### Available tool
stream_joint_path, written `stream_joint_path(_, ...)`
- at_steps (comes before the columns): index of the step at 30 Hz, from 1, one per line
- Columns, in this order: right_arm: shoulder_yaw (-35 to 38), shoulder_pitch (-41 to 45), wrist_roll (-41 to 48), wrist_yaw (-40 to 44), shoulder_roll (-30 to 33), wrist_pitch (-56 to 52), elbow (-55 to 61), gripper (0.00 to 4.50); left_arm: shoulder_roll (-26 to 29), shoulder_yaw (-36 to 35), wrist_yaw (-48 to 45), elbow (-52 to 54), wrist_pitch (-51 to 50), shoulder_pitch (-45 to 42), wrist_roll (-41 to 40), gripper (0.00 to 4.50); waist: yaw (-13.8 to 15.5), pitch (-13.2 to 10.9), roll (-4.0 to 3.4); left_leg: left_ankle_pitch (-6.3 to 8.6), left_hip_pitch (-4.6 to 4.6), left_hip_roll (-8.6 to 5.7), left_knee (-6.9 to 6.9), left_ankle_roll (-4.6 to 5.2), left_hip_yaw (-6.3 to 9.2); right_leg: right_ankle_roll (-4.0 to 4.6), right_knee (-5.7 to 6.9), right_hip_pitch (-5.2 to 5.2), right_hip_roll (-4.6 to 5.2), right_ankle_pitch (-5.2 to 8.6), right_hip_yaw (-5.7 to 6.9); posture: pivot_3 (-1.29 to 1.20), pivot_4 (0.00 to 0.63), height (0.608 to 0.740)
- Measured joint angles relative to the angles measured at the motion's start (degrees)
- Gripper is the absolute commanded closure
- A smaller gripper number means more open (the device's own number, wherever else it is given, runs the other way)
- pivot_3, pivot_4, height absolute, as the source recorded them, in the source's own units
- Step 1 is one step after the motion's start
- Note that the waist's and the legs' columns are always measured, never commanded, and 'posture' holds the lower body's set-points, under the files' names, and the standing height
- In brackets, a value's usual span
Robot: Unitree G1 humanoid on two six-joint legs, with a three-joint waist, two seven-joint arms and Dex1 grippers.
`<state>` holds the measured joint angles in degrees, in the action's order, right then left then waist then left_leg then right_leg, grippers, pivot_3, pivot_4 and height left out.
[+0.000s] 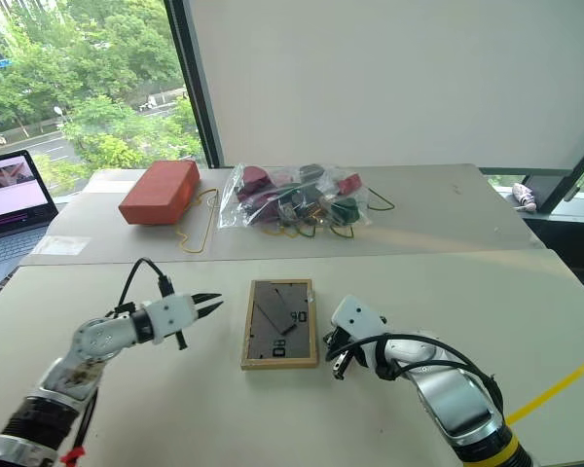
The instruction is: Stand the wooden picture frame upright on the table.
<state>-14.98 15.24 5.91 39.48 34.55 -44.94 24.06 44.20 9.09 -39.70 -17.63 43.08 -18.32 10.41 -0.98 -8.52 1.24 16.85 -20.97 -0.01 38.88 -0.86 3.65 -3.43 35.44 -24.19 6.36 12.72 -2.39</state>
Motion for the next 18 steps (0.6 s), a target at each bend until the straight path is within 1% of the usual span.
stream_joint_path(1,0.1,0.2,0.0,0.2,0.0,0.1,-0.4,4.50,0.4,0.8,2.0,-3.0,8.2,-0.6,3.7,2.46,0.1,0.0,-0.03,-0.01,0.01,0.00,-0.02,-0.01,-0.01,0.00,-0.04,0.02,0.01,0.00,0.00,0.00,0.150,0.740)
stream_joint_path(2,0.2,0.5,0.1,0.5,0.0,0.3,-0.8,4.50,0.1,1.5,4.2,-5.8,14.8,-1.4,7.4,2.02,0.2,0.0,-0.02,-0.01,0.00,0.00,0.00,-0.01,-0.02,-0.01,-0.05,0.04,0.00,-0.01,0.01,0.00,0.150,0.740)
stream_joint_path(4,0.1,0.9,0.5,1.2,0.0,0.3,-1.2,4.50,-0.8,2.5,8.1,-10.2,23.5,-2.9,13.5,1.36,0.2,0.0,-0.01,-0.01,-0.03,-0.01,0.02,-0.02,-0.02,-0.02,-0.04,0.03,0.00,-0.02,0.01,0.00,0.150,0.740)
stream_joint_path(7,-0.1,2.3,2.2,2.9,0.1,-1.8,-1.7,4.50,-1.1,2.1,17.4,-16.8,33.9,-7.6,24.8,0.18,0.2,0.0,-0.02,-0.01,0.00,-0.01,0.01,-0.01,-0.02,-0.03,0.08,0.04,-0.01,-0.02,0.02,0.00,0.150,0.740)
stream_joint_path(8,-0.1,2.4,2.4,3.2,0.0,-2.1,-1.7,4.50,-1.0,1.9,19.2,-17.3,35.1,-8.3,26.6,0.04,0.2,0.0,-0.03,-0.01,0.00,-0.02,0.01,-0.01,-0.02,-0.03,0.20,0.04,-0.01,-0.02,0.02,0.00,0.150,0.740)
stream_joint_path(10,-0.1,3.0,3.7,3.9,0.1,-4.1,-1.6,4.50,-1.0,2.3,26.0,-19.0,37.2,-10.4,33.2,0.04,0.2,0.1,-0.06,0.00,0.05,-0.02,0.01,0.01,-0.02,-0.04,0.36,0.10,0.00,-0.02,0.02,0.00,0.150,0.740)
stream_joint_path(11,-0.1,3.5,4.3,4.0,0.0,-5.6,-1.6,4.50,-1.0,3.8,31.0,-19.8,37.3,-12.0,37.9,0.04,0.2,0.1,-0.09,0.00,0.11,-0.02,0.02,0.01,-0.02,-0.05,0.36,0.17,0.00,-0.02,0.02,0.00,0.150,0.740)
stream_joint_path(12,-0.4,3.9,4.5,4.1,-0.2,-6.5,-1.7,4.50,-1.0,4.8,34.2,-20.3,37.2,-13.1,40.8,0.04,0.4,0.2,-0.12,0.00,0.18,-0.05,0.01,0.01,-0.01,-0.07,0.35,0.27,0.02,-0.01,0.04,0.00,0.150,0.740)
stream_joint_path(13,-0.9,4.3,4.5,4.1,-0.6,-7.2,-1.7,4.50,-1.2,7.2,40.2,-21.1,36.7,-14.7,45.5,0.04,0.6,0.2,-0.19,0.00,0.30,-0.07,0.02,0.00,-0.02,-0.09,0.33,0.41,0.05,-0.01,0.04,0.00,0.150,0.740)
stream_joint_path(14,-1.3,4.4,4.5,4.0,-0.8,-7.6,-1.8,4.50,-1.3,8.7,43.7,-21.6,36.3,-15.8,48.2,0.04,0.8,0.3,-0.22,0.00,0.49,-0.07,0.01,0.01,-0.02,-0.11,0.29,0.63,0.06,0.01,0.05,0.00,0.150,0.740)
stream_joint_path(18,-2.3,4.5,4.5,3.2,-2.2,-8.8,-2.1,4.50,-2.0,15.9,57.1,-24.4,33.5,-20.2,56.7,0.04,1.2,0.4,-0.48,0.08,1.38,-0.06,-0.12,0.13,-0.01,-0.27,-0.22,1.63,0.06,0.12,0.10,0.00,0.150,0.740)
